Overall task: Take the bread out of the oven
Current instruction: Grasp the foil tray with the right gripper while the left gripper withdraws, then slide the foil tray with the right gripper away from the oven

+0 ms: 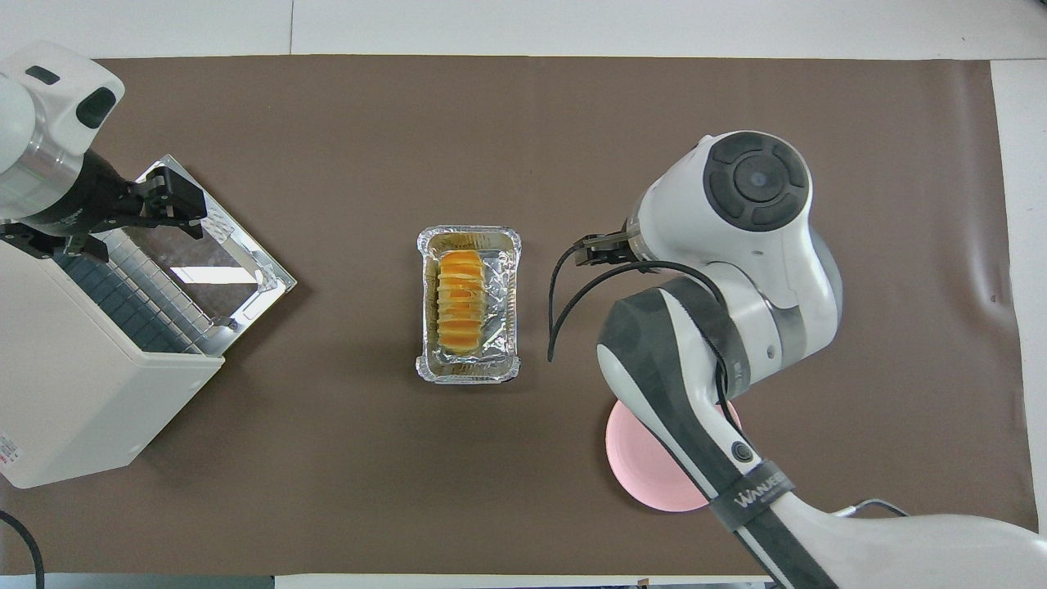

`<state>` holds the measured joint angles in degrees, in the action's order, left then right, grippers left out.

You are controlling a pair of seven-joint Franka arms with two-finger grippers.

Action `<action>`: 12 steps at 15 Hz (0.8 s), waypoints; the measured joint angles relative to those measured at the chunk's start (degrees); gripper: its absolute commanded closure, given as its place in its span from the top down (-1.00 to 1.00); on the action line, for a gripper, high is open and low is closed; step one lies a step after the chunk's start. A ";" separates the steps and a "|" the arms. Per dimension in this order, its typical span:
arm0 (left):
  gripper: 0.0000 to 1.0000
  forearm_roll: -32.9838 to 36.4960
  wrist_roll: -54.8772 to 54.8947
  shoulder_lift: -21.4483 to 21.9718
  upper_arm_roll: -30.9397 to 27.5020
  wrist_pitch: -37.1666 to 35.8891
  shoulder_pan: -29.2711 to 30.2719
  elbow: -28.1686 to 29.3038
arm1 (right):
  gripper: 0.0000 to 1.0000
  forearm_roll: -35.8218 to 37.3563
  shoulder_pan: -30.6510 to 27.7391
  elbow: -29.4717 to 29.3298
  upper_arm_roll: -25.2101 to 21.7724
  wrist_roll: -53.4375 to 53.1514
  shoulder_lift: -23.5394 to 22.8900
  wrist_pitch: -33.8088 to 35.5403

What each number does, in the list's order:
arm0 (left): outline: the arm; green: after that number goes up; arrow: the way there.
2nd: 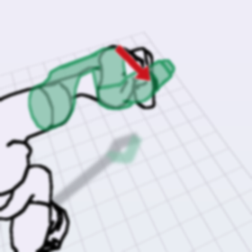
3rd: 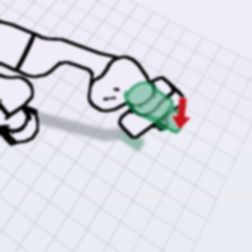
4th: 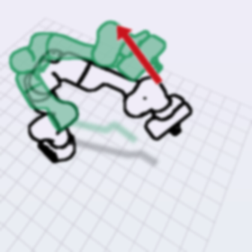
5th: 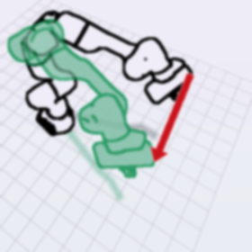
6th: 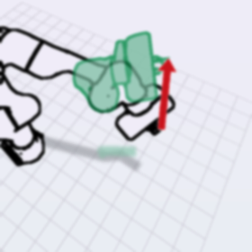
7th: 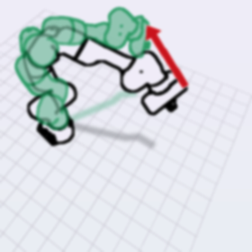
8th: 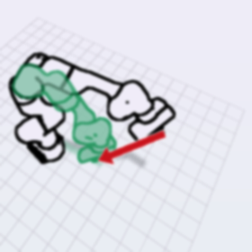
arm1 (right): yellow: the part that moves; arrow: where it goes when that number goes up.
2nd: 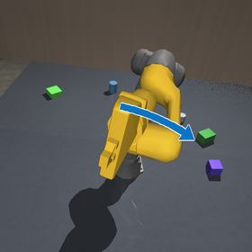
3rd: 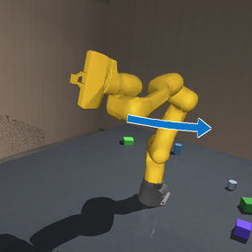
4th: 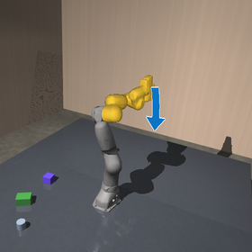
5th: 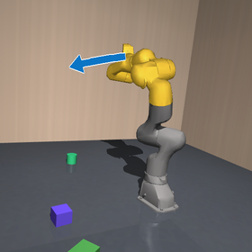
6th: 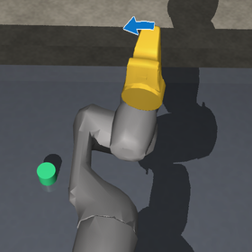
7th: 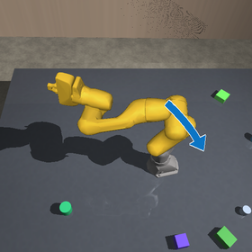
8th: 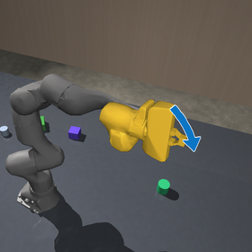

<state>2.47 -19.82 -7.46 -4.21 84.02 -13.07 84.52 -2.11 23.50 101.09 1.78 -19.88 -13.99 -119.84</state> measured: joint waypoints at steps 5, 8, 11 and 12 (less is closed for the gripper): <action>1.00 -0.05 6.52 0.51 0.11 -1.74 4.68 0.02 | 1.00 -2.49 6.87 -3.47 -0.01 -13.16 -9.71 -7.27; 1.00 -0.05 6.60 1.26 1.33 -2.30 6.26 0.72 | 1.00 -4.98 9.05 -3.41 0.00 -15.91 -12.25 -9.29; 1.00 -0.05 7.51 2.42 3.58 -4.12 8.65 1.20 | 0.88 -5.63 11.26 -1.15 0.01 -20.96 -12.35 -12.21; 1.00 -0.05 7.95 2.86 4.00 -4.37 9.03 1.55 | 0.70 -5.64 11.62 0.41 0.05 -21.49 -12.33 -13.89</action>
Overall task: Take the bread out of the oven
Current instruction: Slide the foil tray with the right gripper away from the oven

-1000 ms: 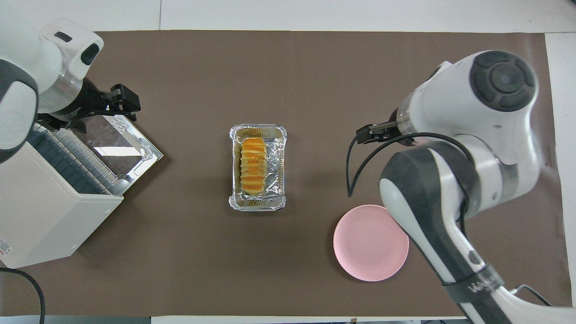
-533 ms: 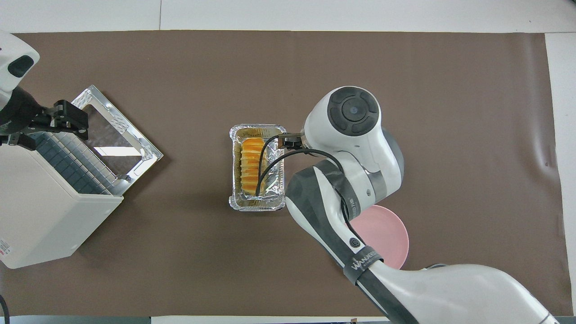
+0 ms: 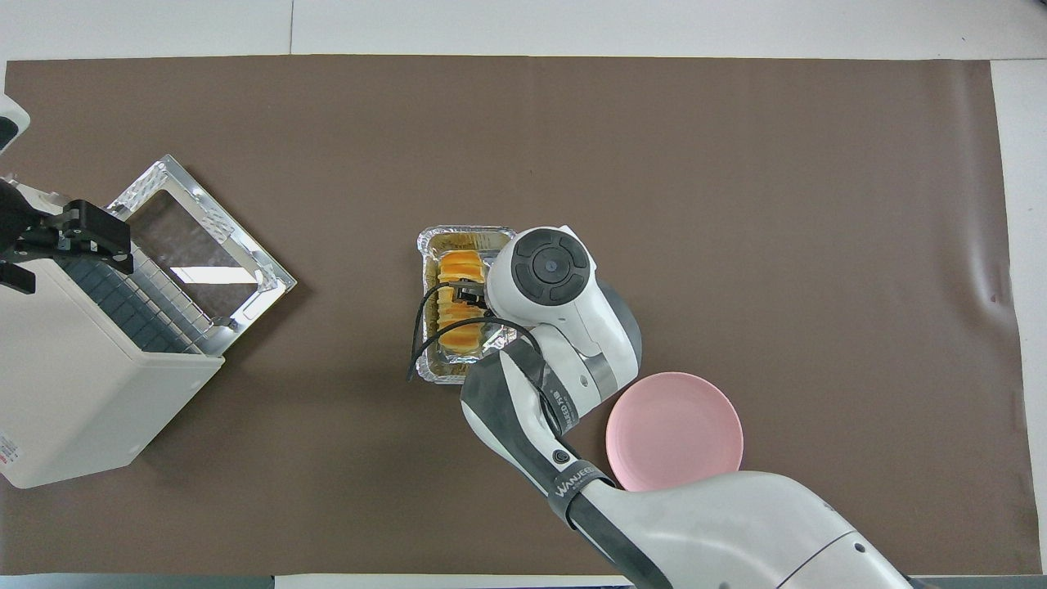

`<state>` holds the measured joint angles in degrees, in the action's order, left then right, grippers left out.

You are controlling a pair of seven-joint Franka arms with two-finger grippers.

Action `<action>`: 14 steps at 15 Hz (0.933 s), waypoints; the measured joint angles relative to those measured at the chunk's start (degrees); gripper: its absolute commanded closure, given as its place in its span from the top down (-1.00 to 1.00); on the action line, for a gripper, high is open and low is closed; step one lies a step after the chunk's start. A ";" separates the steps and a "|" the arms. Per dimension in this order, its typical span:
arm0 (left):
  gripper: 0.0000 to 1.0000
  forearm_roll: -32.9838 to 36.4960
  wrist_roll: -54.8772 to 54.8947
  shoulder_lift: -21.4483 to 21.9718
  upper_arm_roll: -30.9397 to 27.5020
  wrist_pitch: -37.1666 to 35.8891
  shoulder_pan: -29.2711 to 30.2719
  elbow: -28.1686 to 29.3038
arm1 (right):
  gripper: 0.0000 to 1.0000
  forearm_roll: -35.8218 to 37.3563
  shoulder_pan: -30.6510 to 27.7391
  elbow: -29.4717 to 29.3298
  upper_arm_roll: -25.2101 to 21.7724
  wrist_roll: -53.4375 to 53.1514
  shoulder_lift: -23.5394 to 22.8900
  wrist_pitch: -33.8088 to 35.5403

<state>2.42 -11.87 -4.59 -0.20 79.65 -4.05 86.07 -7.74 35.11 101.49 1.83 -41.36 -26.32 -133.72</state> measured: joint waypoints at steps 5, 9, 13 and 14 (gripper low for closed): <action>1.00 -0.01 0.39 2.05 1.75 -1.86 0.17 0.70 | -0.31 -0.10 0.44 3.83 0.04 -0.67 0.76 -2.61; 1.00 -0.03 0.64 4.78 2.19 -1.42 0.18 3.49 | -0.79 -0.12 0.39 4.25 0.02 -0.96 0.98 -2.61; 1.00 -0.33 0.79 4.90 2.19 -0.80 0.22 4.21 | -1.00 -0.23 0.26 4.25 -0.02 -2.05 1.09 -2.92; 1.00 -0.65 0.79 4.90 2.19 -0.77 0.25 4.27 | -1.00 -0.23 0.17 4.17 -0.07 -2.06 1.17 -3.10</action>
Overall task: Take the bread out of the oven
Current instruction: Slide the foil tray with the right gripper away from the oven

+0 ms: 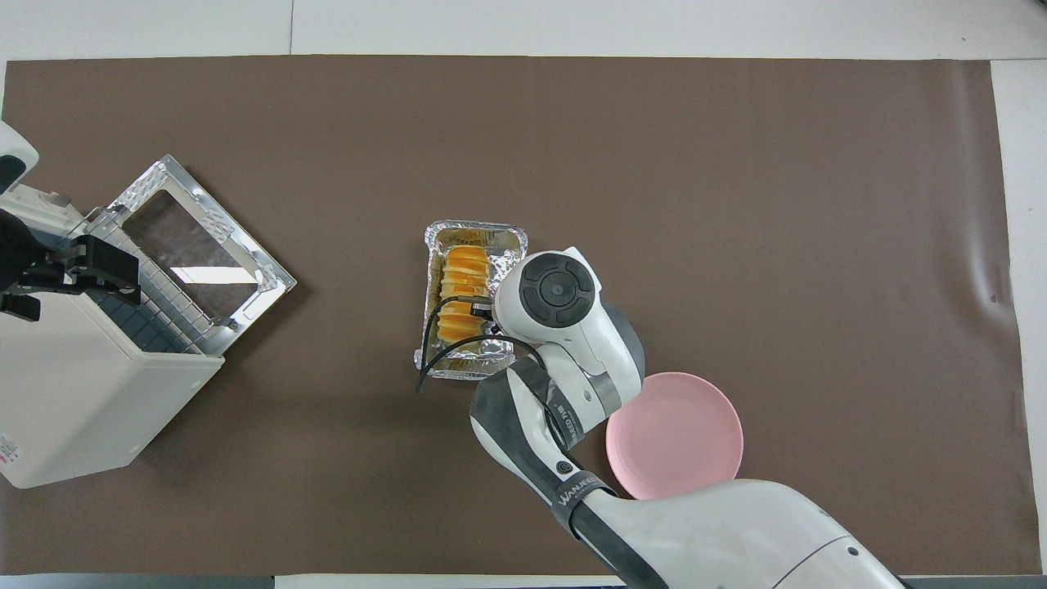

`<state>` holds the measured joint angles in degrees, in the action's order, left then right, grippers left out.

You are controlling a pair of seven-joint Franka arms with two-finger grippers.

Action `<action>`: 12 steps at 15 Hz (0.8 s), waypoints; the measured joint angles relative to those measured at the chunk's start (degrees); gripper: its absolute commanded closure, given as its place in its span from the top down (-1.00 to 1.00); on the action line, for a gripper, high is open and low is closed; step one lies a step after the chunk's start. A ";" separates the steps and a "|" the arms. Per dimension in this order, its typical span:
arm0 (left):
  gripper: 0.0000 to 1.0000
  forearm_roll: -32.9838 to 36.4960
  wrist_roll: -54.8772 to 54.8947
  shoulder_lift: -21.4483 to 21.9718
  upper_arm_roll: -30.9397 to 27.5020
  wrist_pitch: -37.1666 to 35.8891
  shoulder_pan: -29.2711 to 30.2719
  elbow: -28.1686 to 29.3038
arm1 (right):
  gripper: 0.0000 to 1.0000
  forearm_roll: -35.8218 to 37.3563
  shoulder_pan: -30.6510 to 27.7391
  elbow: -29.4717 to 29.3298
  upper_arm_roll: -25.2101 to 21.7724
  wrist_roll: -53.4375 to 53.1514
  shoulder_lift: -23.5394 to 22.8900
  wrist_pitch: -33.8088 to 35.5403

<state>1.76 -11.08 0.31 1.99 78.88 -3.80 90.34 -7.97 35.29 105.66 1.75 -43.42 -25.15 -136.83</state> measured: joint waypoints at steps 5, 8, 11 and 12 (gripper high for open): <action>1.00 -0.48 0.50 0.00 -0.01 0.67 0.10 0.15 | -1.00 0.06 -7.42 -1.02 -0.29 7.39 4.03 3.10; 1.00 -0.68 0.99 -0.03 -0.01 0.72 0.11 0.69 | -1.00 -0.74 -17.67 -1.00 -0.45 21.08 8.88 12.00; 1.00 -0.73 1.01 -0.03 -0.01 0.72 0.17 0.72 | -1.00 -6.73 -28.93 2.18 -0.64 38.11 11.53 18.28; 1.00 -0.74 1.01 -0.03 -0.02 0.72 0.21 0.72 | -1.00 -7.82 -31.84 4.13 -0.70 43.13 11.94 18.41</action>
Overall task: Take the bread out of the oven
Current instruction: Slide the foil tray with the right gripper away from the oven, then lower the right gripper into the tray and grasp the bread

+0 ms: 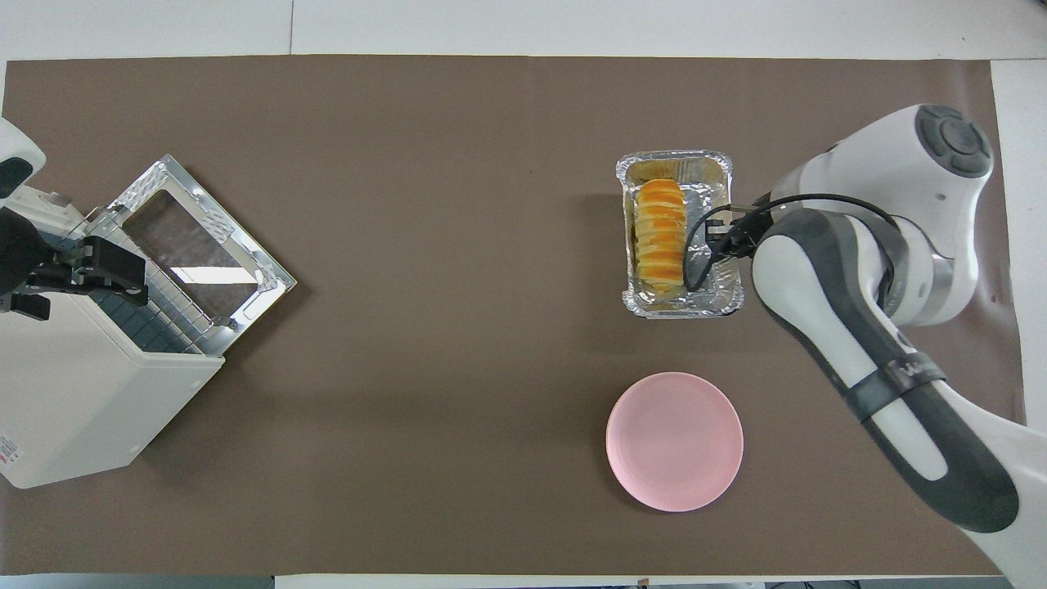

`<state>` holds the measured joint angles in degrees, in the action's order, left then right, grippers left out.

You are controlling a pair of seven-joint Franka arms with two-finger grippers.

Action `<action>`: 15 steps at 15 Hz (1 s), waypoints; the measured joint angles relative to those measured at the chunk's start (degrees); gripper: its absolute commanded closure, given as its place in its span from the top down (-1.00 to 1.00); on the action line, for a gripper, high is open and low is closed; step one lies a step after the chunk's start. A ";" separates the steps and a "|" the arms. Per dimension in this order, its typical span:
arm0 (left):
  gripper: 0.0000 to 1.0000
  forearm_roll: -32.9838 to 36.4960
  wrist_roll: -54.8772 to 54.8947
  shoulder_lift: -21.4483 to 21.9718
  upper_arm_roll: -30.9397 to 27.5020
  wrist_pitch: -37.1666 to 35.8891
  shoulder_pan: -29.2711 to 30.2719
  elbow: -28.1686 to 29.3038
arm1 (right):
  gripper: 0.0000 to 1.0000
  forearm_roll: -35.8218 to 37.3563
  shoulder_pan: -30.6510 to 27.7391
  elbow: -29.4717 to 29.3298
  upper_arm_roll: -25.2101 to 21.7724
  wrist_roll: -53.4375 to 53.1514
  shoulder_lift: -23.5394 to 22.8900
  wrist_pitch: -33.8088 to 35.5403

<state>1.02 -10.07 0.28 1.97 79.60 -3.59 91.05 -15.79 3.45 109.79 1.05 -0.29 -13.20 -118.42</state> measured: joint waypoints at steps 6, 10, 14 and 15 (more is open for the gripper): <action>1.00 -0.04 0.00 0.00 -0.01 0.04 0.07 0.00 | -1.00 -1.11 -2.95 8.12 0.73 6.07 0.89 -5.50; 1.00 -0.05 0.00 0.00 -0.24 0.35 0.15 0.00 | -1.00 -4.31 -0.80 12.06 0.97 5.99 0.92 -11.15; 1.00 -0.05 0.00 0.00 -0.25 0.47 0.16 0.00 | 1.00 -5.23 0.44 12.45 0.97 4.30 1.05 -11.61; 1.00 -0.06 0.00 0.00 -0.24 0.48 0.16 0.00 | 1.00 -5.23 0.44 12.42 0.94 4.24 1.23 -11.63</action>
<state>0.96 -10.08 0.28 1.73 80.08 -3.42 91.05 -21.03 3.89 122.22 1.99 3.95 -11.97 -130.05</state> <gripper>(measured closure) 0.000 0.868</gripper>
